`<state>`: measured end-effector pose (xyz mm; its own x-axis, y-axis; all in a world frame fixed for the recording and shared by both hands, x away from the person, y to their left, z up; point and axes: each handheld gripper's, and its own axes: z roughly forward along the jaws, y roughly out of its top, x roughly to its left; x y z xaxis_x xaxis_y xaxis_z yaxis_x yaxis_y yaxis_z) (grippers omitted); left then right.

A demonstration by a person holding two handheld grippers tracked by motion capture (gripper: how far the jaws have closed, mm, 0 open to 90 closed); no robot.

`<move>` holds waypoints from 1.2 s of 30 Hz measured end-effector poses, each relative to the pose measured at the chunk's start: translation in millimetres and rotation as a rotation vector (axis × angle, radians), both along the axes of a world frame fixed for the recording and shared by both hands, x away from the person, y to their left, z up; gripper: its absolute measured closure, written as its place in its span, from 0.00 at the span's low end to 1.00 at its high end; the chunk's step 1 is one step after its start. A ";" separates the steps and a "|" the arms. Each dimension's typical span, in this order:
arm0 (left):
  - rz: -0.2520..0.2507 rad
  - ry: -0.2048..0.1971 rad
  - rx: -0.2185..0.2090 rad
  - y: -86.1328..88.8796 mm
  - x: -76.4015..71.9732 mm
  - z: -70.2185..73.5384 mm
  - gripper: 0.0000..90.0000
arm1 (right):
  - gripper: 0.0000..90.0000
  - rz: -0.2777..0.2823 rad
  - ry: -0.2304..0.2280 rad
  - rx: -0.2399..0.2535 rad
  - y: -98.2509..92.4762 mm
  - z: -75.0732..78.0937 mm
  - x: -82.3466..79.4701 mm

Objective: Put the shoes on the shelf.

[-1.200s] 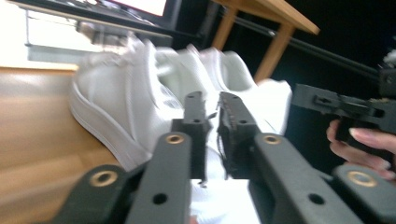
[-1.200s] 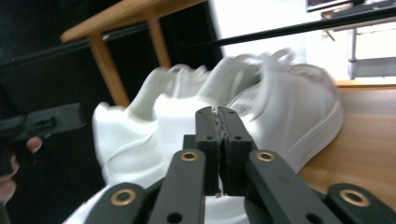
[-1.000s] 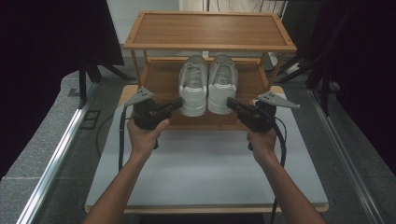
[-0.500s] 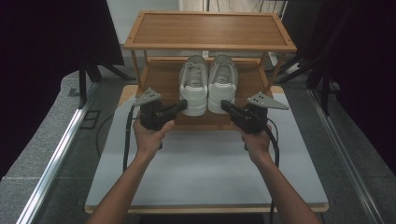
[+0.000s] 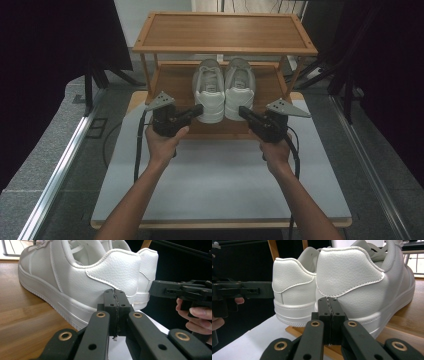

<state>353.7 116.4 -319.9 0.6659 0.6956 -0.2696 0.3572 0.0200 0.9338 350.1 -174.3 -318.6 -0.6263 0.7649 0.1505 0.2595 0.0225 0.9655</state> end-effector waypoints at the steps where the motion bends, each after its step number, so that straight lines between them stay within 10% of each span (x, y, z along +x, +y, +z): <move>1: 0.000 0.001 0.000 -0.4 0.5 0.2 1.00 | 0.99 -0.003 0.000 -0.001 -0.5 0.0 0.4; 9: 0.041 -0.032 0.053 -11.7 -7.9 0.6 1.00 | 0.99 -0.001 0.010 0.023 -4.3 -2.2 2.7; 14: -0.029 0.005 -0.031 -10.0 -7.9 1.4 1.00 | 0.99 0.008 0.009 0.028 -4.5 -3.4 3.1; 19: -0.015 -0.033 0.069 -26.6 -10.5 5.8 1.00 | 0.99 0.002 0.007 0.028 -4.2 -4.1 2.2; 36: 0.003 -0.041 0.047 -30.5 2.0 5.8 1.00 | 0.99 -0.008 0.007 0.032 -3.7 -2.8 3.1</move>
<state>355.7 85.9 -314.0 0.6736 0.7088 -0.2094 0.3190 -0.0232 0.9475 353.2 -178.0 -321.4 -0.6192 0.7645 0.1794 0.2662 -0.0105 0.9639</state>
